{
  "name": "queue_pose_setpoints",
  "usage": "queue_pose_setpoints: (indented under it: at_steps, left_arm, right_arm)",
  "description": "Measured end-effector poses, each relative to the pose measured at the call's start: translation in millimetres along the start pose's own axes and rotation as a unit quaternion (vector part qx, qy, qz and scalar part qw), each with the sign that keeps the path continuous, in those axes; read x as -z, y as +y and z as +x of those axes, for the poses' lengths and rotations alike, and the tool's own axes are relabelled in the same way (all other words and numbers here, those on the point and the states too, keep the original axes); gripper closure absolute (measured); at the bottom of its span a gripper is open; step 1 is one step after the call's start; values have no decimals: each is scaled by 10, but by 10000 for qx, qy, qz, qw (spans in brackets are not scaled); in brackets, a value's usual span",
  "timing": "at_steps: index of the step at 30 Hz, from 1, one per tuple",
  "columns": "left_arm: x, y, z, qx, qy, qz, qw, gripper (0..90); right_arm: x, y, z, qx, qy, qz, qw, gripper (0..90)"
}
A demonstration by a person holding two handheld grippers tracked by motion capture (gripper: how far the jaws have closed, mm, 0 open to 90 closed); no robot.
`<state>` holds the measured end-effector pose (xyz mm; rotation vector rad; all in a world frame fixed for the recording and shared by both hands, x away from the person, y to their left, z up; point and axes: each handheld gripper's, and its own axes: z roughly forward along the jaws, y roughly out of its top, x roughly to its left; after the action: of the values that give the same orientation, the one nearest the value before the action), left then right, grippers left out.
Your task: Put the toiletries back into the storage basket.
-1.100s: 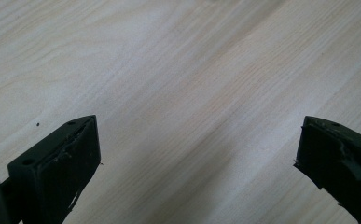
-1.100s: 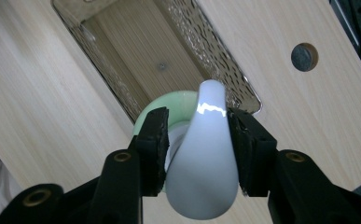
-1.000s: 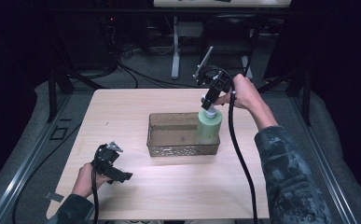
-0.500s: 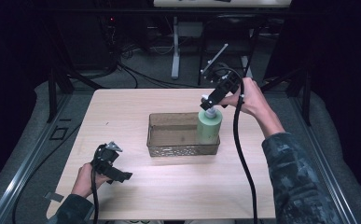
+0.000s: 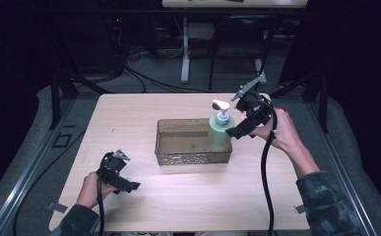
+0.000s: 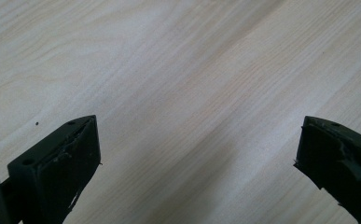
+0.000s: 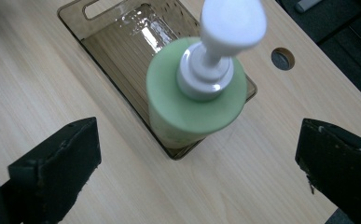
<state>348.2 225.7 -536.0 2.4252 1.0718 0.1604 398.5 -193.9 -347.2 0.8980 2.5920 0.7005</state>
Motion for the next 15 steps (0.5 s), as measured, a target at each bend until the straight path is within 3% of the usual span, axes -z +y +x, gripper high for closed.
queue_pose_setpoints:
  at_steps: [7,15]
  left_arm:
    - [-4,-2,2,1,-9,10,10000,0]
    - [-18,1,4,13,-3,36,10000,0]
  right_arm:
    - [-73,-362,27,-130,-6,-75,9999,7]
    - [-310,-786,9,-378,-30,-35,9993,15]
